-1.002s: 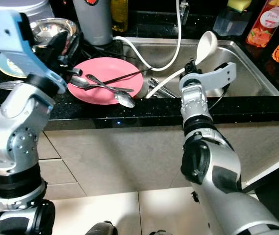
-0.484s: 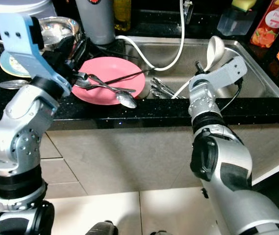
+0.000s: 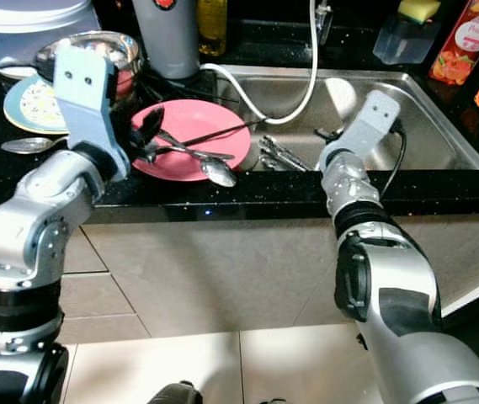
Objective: Kitchen organization
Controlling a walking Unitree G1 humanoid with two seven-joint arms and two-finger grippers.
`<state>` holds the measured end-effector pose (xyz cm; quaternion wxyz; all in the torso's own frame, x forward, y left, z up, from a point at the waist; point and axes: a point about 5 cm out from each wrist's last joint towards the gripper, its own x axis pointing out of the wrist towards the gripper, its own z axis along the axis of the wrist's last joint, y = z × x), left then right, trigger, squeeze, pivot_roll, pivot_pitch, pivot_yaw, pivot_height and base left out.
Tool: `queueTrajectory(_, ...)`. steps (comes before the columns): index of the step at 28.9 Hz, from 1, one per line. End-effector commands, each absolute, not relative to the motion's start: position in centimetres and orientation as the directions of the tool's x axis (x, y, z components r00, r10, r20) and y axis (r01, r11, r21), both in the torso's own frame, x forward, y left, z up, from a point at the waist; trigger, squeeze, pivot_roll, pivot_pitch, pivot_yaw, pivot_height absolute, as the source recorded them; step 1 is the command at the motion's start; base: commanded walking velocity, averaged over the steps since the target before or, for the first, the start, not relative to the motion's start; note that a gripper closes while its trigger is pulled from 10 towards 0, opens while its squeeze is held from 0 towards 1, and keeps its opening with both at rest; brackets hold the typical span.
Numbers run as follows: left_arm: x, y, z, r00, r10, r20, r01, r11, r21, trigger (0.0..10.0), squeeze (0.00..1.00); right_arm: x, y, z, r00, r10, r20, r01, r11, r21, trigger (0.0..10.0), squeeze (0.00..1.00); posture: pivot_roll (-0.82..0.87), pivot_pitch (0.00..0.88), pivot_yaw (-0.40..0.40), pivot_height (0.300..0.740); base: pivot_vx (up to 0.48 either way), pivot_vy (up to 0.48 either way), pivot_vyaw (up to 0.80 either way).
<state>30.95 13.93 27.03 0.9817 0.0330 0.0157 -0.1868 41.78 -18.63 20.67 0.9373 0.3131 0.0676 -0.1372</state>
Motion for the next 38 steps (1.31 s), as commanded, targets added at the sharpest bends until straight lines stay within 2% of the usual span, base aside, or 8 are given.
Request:
queueTrajectory(1,31.0,13.3,27.0,0.908,-0.414,-0.071,0.416,0.909,0.022,10.0,0.00,40.4,-18.2,15.6,0.888,-0.176,-0.425,0.422,0.681,0.598,10.0,0.00,0.28,0.053,-0.024,0.740,0.000,0.000,0.00)
queueTrajectory(13,29.9,12.0,26.3,0.821,-0.547,-0.162,0.571,0.792,0.217,10.0,0.00,40.3,-15.7,14.7,0.879,-0.033,-0.476,0.392,0.617,0.682,10.0,0.00,0.28,0.054,-0.019,0.740,0.000,0.000,0.00)
queueTrajectory(17,30.2,12.3,26.2,0.843,-0.510,-0.172,0.536,0.821,0.196,10.0,0.00,40.2,-14.7,14.4,0.876,0.006,-0.482,0.363,0.651,0.666,10.0,1.00,0.28,0.056,-0.021,0.740,0.000,0.000,0.00)
queueTrajectory(23,30.2,12.3,26.2,0.845,-0.506,-0.173,0.533,0.823,0.199,10.0,0.00,40.0,-14.0,14.0,0.870,0.028,-0.493,0.353,0.663,0.661,10.0,1.00,0.28,0.058,-0.032,0.740,0.000,0.000,0.00)
queueTrajectory(24,30.3,12.4,26.2,0.851,-0.498,-0.168,0.524,0.829,0.197,10.0,0.00,40.0,-14.0,14.0,0.873,0.022,-0.488,0.349,0.672,0.653,10.0,0.36,0.28,0.059,-0.034,0.740,0.000,0.000,0.00)
queueTrajectory(26,30.3,12.5,26.2,0.855,-0.493,-0.164,0.518,0.832,0.199,10.0,0.00,40.1,-14.2,14.2,0.877,0.014,-0.480,0.341,0.684,0.645,10.0,0.36,0.28,0.059,-0.034,0.740,0.000,0.000,0.00)
queueTrajectory(27,30.3,12.6,26.3,0.857,-0.490,-0.161,0.514,0.835,0.198,10.0,0.00,40.2,-14.2,14.5,0.884,0.014,-0.467,0.326,0.697,0.639,10.0,0.00,0.28,0.060,-0.041,0.740,0.000,0.000,0.00)
queueTrajectory(38,30.4,12.7,27.1,0.867,-0.487,-0.108,0.499,0.845,0.191,10.0,0.00,41.1,-16.4,17.4,0.956,0.002,-0.292,0.075,0.965,0.253,10.0,0.00,0.26,0.051,-0.043,0.740,0.000,0.000,0.00)
